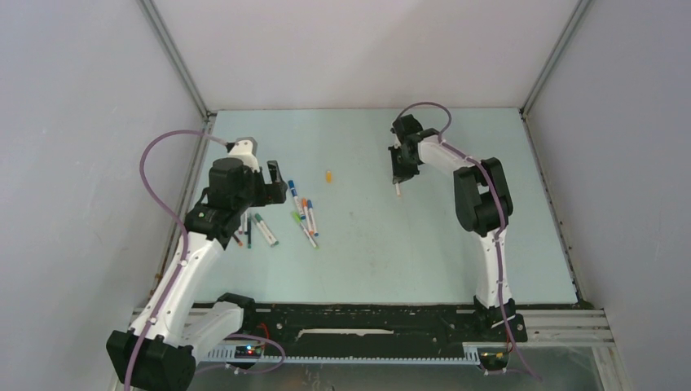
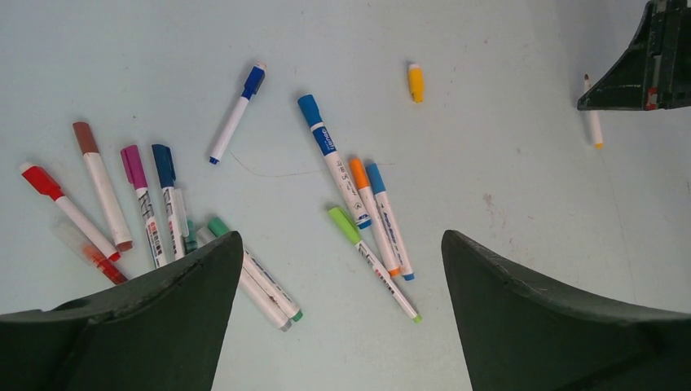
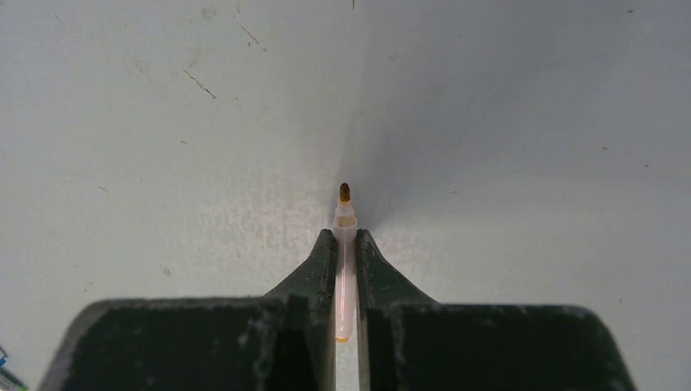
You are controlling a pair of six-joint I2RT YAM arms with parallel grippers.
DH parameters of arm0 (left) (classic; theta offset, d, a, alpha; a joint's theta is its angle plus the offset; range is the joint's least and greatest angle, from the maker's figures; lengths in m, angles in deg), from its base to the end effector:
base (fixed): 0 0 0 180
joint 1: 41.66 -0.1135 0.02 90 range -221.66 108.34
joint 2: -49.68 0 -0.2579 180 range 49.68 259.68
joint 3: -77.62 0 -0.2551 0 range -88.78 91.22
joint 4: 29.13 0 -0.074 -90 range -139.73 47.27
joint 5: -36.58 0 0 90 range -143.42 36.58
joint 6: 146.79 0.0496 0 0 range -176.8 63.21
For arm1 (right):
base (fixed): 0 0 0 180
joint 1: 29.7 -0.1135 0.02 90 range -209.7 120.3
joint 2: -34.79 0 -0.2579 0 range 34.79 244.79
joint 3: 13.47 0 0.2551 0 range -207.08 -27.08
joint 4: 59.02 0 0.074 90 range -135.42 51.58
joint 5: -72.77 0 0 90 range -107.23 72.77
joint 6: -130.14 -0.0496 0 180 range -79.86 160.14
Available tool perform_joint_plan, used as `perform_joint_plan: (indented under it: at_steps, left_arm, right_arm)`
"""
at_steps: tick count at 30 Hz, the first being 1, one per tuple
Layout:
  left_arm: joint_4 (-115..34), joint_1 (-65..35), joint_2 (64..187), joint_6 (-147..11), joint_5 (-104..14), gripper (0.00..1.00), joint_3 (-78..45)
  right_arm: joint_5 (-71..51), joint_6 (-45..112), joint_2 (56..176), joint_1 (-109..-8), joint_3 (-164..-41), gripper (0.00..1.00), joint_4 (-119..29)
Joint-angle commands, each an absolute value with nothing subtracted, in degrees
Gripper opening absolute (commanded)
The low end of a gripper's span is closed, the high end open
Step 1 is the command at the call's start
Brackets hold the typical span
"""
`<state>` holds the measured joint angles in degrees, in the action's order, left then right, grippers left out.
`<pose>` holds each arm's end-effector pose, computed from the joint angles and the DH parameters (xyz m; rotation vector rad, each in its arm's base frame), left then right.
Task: Open the pen caps
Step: Place the pen at the center of the board.
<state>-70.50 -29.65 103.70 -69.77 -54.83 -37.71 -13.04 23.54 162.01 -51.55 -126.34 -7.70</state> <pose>0.2208 -0.0457 0.3062 -0.0327 2.1153 -0.2350 0.4386 0.1798 0.1431 -0.1476 2.7460 0.2902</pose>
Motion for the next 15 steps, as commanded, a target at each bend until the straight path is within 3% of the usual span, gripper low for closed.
perform_joint_plan:
  at_steps: [1,11,15]
  left_arm:
    - [-70.3,-30.1,103.6,-68.4,-55.4,0.94,-37.9]
    - [-70.4,-30.1,103.1,-68.4,-54.8,0.94,-38.0]
    - [-70.4,-30.1,102.8,-68.2,-54.3,0.94,-38.0]
  right_arm:
    - [-15.6,23.0,162.9,-52.5,-128.4,0.08,-7.4]
    - [-16.8,24.3,160.2,-54.0,-127.2,0.31,-8.1]
    - [-17.2,25.3,157.4,-55.1,-126.1,0.36,-8.6]
